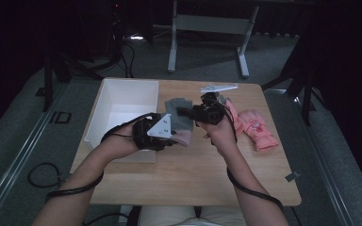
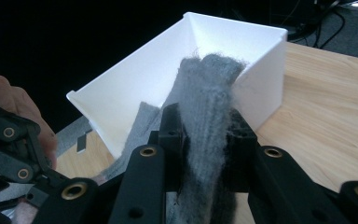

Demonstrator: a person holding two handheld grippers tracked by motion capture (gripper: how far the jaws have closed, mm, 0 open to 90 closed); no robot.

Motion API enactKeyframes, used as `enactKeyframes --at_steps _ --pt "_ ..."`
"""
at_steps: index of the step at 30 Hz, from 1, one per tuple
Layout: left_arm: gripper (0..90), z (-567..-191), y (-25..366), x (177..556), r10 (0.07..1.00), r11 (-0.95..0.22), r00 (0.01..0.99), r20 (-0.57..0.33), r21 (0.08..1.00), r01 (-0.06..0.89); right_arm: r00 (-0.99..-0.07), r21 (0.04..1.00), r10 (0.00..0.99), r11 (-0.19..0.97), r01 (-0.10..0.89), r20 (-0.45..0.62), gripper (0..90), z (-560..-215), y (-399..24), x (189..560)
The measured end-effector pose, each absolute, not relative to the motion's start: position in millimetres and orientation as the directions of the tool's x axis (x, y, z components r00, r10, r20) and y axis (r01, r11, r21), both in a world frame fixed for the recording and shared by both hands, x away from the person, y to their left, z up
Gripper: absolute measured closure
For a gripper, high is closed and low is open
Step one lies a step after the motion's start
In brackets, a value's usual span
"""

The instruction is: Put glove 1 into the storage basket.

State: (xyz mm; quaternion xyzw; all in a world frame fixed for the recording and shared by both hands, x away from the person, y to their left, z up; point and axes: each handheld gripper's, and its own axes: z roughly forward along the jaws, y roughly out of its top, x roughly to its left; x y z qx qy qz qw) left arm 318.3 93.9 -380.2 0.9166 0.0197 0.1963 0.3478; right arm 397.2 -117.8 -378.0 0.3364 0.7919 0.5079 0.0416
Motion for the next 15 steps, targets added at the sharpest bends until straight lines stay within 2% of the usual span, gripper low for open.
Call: enactKeyframes --at_steps 9,15 --pt "70.7 -377.4 129.5 320.9 0.196 -0.769 0.899 0.392 0.630 -0.107 -0.783 0.827 0.548 0.265 0.496 0.294 73.3 -372.0 -78.2 410.5" --pt "70.6 -377.3 157.4 323.9 0.232 -0.768 0.894 0.383 0.636 -0.073 -0.791 0.825 0.535 0.272 0.495 0.298 73.3 -368.7 -48.3 417.3"
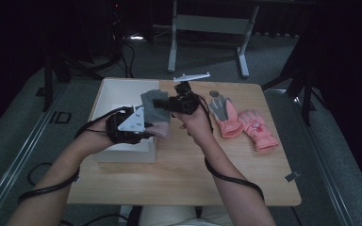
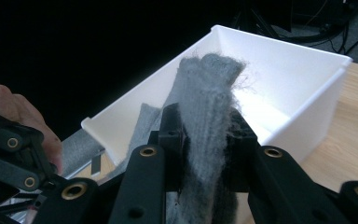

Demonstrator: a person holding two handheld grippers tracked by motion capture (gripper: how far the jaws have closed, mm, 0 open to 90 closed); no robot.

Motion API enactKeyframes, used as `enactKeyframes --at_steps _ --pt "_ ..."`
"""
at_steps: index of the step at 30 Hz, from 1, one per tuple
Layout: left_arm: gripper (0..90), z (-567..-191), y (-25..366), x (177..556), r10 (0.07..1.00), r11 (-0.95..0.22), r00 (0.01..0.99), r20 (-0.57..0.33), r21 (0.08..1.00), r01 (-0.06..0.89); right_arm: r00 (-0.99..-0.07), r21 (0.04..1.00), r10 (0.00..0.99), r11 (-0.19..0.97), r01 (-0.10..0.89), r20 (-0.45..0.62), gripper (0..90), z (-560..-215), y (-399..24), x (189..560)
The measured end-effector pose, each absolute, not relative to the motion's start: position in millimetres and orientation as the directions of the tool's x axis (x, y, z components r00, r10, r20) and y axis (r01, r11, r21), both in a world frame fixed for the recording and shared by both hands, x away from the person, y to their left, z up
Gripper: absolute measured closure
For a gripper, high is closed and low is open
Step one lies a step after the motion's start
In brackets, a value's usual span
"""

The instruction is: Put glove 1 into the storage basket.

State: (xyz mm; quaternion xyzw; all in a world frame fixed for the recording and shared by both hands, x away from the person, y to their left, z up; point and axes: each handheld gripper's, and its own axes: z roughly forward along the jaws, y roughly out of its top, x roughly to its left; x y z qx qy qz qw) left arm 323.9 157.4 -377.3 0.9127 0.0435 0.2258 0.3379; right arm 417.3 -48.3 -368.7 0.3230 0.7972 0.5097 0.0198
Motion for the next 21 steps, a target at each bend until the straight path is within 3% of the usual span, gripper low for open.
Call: enactKeyframes --at_steps 13,21 --pt "70.2 -397.1 217.5 339.1 0.250 -0.803 0.906 0.341 0.596 -0.003 -0.783 0.789 0.531 0.305 0.533 0.324 73.3 -389.8 25.0 434.1" --pt "70.0 -418.9 232.7 352.3 0.239 -0.812 0.927 0.291 0.583 0.027 -0.772 0.753 0.544 0.342 0.562 0.329 73.3 -414.8 44.4 445.0"
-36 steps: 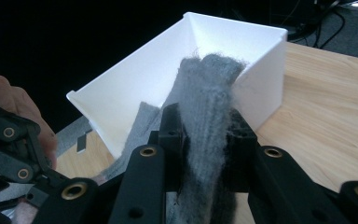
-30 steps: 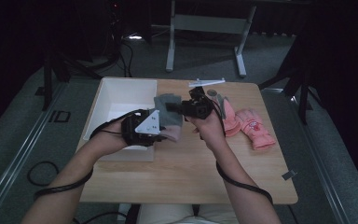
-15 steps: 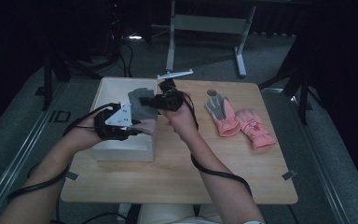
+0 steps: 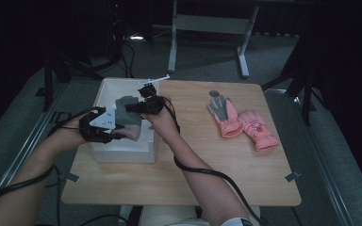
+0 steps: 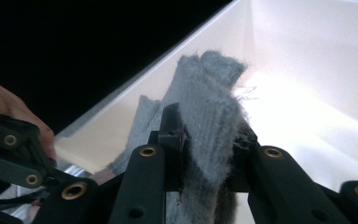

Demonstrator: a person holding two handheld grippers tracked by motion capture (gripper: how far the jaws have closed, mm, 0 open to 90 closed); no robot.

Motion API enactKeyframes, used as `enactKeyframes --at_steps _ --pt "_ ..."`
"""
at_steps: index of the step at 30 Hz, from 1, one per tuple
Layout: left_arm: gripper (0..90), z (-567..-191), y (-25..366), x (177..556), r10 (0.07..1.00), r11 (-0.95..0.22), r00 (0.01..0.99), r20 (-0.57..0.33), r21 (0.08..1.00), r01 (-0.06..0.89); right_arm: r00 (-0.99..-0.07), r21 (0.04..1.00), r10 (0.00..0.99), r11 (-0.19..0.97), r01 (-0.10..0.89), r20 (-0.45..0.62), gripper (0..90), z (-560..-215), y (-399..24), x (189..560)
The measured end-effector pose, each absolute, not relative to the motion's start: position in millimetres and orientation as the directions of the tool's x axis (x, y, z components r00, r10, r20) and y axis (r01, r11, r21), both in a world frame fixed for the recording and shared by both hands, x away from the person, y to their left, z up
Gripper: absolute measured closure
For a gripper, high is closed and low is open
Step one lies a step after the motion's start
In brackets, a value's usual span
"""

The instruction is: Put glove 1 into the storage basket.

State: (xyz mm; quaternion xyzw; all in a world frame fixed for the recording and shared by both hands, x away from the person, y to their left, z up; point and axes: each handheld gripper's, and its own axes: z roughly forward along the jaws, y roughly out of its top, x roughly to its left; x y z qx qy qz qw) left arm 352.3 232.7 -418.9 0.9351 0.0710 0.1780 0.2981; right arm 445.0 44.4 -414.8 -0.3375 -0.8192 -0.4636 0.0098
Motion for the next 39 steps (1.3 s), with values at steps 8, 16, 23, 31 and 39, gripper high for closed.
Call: enactKeyframes --at_steps 8,16,23,31,39 --pt "70.1 -434.4 232.2 375.0 0.237 -0.845 0.939 0.250 0.530 0.072 -0.747 0.713 0.580 0.369 0.596 0.324 73.3 -428.7 50.3 457.7" --pt "70.0 -444.7 220.3 393.7 0.216 -0.895 0.946 0.242 0.435 0.093 -0.709 0.678 0.641 0.384 0.627 0.293 69.1 -440.0 56.6 465.0" --pt "69.4 -457.3 210.4 412.5 0.245 -0.918 0.949 0.201 0.363 0.160 -0.680 0.713 0.678 0.327 0.620 0.280 61.4 -434.1 37.7 465.3" --pt "55.1 -461.1 205.1 413.5 0.238 -0.937 0.952 0.192 0.303 0.173 -0.692 0.739 0.645 0.284 0.611 0.325 57.4 -417.9 8.7 457.6" --pt "44.8 -446.5 209.7 404.9 0.309 -0.884 0.934 0.178 0.415 0.214 -0.742 0.771 0.582 0.286 0.569 0.332 53.5 -406.5 -23.6 435.8"
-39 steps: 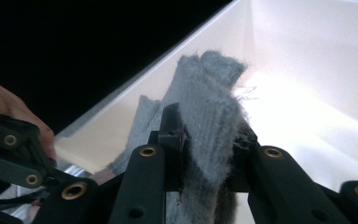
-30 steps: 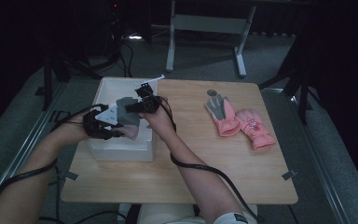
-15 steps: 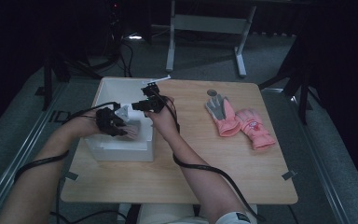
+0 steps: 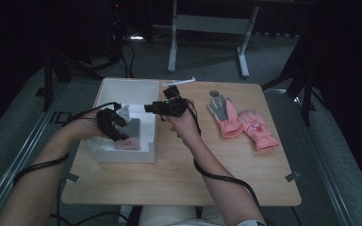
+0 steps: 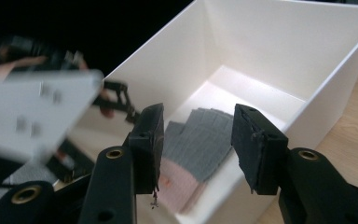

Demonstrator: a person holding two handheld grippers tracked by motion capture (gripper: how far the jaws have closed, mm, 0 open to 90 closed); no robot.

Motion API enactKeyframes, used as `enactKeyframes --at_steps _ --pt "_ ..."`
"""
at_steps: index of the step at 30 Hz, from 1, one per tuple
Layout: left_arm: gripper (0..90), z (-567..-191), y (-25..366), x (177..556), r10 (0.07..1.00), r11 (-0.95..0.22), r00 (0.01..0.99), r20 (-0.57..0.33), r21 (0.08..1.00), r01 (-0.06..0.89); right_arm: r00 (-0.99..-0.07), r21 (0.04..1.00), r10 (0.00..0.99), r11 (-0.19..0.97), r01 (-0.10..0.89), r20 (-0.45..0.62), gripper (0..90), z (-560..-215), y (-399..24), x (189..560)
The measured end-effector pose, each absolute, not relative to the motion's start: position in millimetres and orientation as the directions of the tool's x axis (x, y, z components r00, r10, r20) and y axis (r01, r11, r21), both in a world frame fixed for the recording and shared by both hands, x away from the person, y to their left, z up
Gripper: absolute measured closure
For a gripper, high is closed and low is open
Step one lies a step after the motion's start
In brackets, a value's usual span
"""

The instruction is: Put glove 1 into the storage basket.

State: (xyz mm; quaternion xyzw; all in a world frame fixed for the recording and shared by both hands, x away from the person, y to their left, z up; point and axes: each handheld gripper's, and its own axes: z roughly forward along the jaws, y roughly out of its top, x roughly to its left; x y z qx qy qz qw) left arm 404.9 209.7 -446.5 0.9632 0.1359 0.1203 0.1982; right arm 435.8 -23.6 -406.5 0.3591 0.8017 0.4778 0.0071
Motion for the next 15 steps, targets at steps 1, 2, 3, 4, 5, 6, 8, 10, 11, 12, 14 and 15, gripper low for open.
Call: enactKeyframes --at_steps 1,2,3,4,5,6,8,10,11,12,14,15 --pt "44.9 -444.0 209.0 402.9 0.317 -0.877 0.931 0.182 0.430 0.215 -0.752 0.779 0.576 0.292 0.556 0.321 53.3 -404.7 -27.4 431.2" --pt "45.1 -441.4 207.9 401.2 0.322 -0.872 0.929 0.183 0.439 0.216 -0.760 0.785 0.569 0.296 0.545 0.313 53.1 -403.0 -31.6 427.2" --pt "45.1 -438.5 206.4 399.5 0.326 -0.869 0.926 0.191 0.446 0.214 -0.763 0.789 0.567 0.293 0.540 0.312 52.9 -401.3 -36.0 423.9" --pt "45.3 -435.1 205.2 397.9 0.329 -0.861 0.925 0.190 0.462 0.212 -0.764 0.792 0.566 0.293 0.536 0.308 52.2 -399.4 -40.3 420.9" --pt "45.6 -431.2 204.2 396.4 0.331 -0.853 0.925 0.189 0.479 0.207 -0.769 0.796 0.565 0.298 0.527 0.298 51.2 -397.6 -44.7 418.1" --pt "46.3 -428.1 202.7 394.9 0.335 -0.844 0.923 0.187 0.496 0.205 -0.772 0.800 0.567 0.301 0.519 0.287 50.7 -396.2 -49.2 415.6" --pt "50.6 -423.2 200.1 393.8 0.345 -0.828 0.922 0.173 0.519 0.213 -0.774 0.805 0.567 0.300 0.513 0.282 49.7 -394.6 -58.8 411.7" --pt "51.7 -419.4 196.3 392.5 0.347 -0.812 0.925 0.156 0.544 0.213 -0.775 0.804 0.563 0.298 0.515 0.288 45.9 -395.0 -68.2 408.6" --pt "52.0 -418.0 193.8 391.8 0.346 -0.805 0.927 0.145 0.554 0.213 -0.777 0.803 0.561 0.301 0.514 0.286 44.2 -395.9 -72.6 407.3" --pt "52.1 -416.7 191.1 391.3 0.346 -0.800 0.928 0.140 0.561 0.214 -0.777 0.802 0.560 0.303 0.515 0.287 41.8 -397.0 -77.0 406.1" --pt "52.2 -414.2 185.0 390.7 0.339 -0.804 0.930 0.142 0.558 0.207 -0.775 0.801 0.564 0.304 0.515 0.284 37.9 -400.2 -85.7 403.9" --pt "52.3 -412.2 181.9 390.1 0.334 -0.805 0.931 0.145 0.559 0.202 -0.773 0.798 0.567 0.307 0.519 0.284 35.4 -402.1 -90.2 403.5"
